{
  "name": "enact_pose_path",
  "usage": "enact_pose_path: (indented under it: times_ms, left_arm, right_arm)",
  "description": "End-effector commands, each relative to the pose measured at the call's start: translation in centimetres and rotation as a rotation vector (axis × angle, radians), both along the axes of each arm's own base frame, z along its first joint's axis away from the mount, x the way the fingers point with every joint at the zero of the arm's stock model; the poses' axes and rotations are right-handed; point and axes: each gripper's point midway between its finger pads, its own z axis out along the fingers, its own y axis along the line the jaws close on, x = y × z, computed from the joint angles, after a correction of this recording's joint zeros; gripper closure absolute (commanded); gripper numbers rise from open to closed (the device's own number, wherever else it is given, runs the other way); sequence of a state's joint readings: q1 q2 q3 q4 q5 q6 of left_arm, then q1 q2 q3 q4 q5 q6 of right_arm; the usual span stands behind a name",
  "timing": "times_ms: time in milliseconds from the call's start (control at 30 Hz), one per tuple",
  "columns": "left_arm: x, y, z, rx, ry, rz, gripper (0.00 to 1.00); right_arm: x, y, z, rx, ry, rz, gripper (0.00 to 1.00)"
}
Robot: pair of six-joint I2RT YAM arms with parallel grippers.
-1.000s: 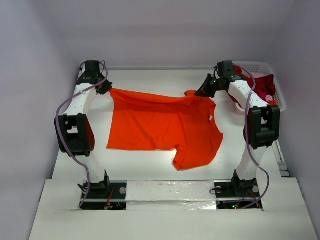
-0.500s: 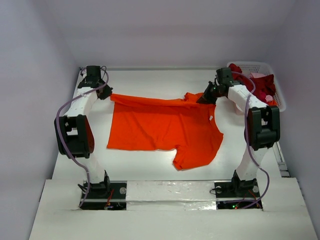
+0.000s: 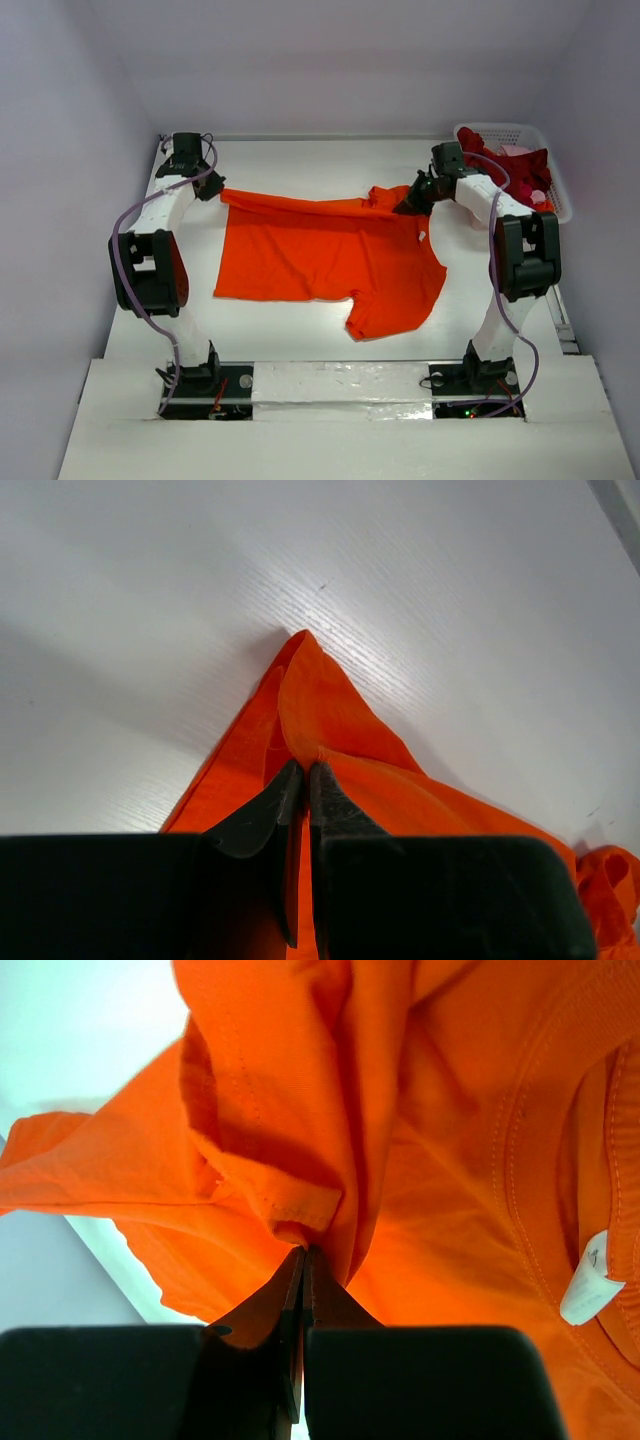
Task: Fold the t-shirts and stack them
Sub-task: Fold the flattened tshirt in 1/3 of the way
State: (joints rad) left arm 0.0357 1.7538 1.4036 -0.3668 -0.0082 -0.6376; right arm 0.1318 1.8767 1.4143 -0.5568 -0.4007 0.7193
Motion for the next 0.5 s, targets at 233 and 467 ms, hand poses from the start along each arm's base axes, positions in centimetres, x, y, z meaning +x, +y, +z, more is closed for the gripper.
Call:
enact_pose_path:
  times_ms: [233,467]
  left_arm:
    - [-2.4,0.4,-1.8,0.018,0.042,0.025,1.0]
    - [-3.5,0.0,-2.7,0.019,0.064,0.012,1.0]
  right_arm:
    - [-1.5,0.5,0.2,0.047,0.014,-0.017,1.0]
    - [-3.0,0.3,-0.8,0.053,0.043,-0.045,1.0]
